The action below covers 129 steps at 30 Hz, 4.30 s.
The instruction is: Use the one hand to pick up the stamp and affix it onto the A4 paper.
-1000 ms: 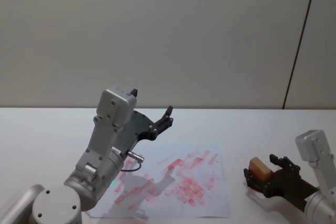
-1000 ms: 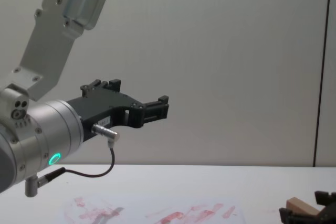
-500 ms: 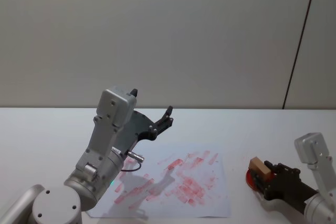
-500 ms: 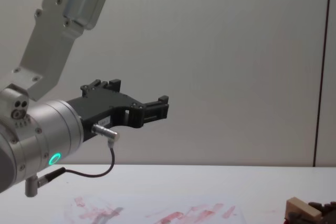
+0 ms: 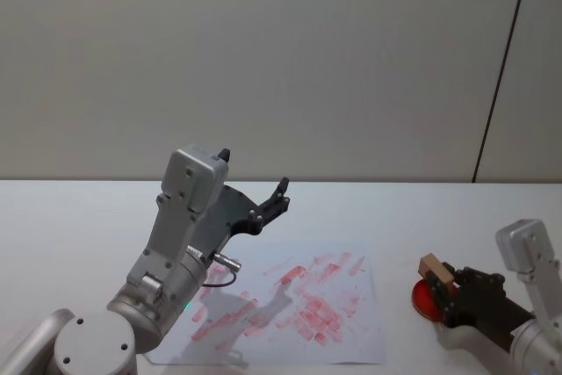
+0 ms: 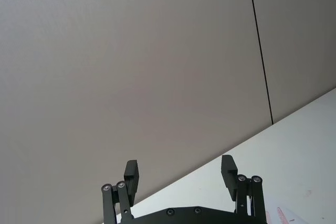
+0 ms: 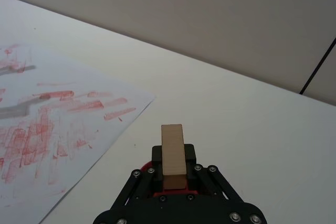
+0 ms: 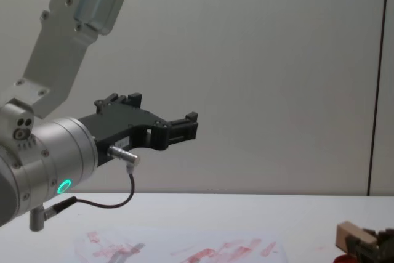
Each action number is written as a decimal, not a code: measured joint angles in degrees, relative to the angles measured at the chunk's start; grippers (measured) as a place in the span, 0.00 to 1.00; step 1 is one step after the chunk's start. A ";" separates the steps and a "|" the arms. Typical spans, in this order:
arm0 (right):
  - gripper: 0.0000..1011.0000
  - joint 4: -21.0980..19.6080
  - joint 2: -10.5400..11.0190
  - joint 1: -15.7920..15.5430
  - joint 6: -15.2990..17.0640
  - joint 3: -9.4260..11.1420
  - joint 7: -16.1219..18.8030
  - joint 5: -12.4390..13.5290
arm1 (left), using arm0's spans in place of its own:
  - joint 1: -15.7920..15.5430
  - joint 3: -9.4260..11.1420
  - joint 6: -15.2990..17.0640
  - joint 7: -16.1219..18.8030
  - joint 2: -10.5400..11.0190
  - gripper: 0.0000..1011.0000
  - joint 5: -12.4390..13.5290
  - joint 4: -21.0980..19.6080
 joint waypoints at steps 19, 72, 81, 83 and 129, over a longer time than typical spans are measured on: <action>0.21 -1.88 -2.88 2.59 -2.52 -2.17 3.67 -2.38 | 0.00 0.00 0.00 0.00 0.00 0.99 0.00 0.00; 0.21 9.62 -9.78 9.11 1.39 -7.50 7.99 -6.82 | 0.00 0.00 0.00 0.00 0.00 0.99 0.00 0.00; 0.21 10.09 -9.88 9.43 2.10 -7.63 8.03 -7.14 | 0.00 0.00 0.00 0.00 0.00 0.99 0.00 0.00; 0.21 10.19 -9.91 9.53 2.40 -7.65 8.13 -7.24 | 0.00 0.00 0.00 0.00 0.00 0.99 0.00 0.00; 0.21 -0.11 -5.43 6.71 -2.85 -3.28 2.21 0.68 | 0.00 0.00 0.00 0.00 0.00 0.99 0.00 0.00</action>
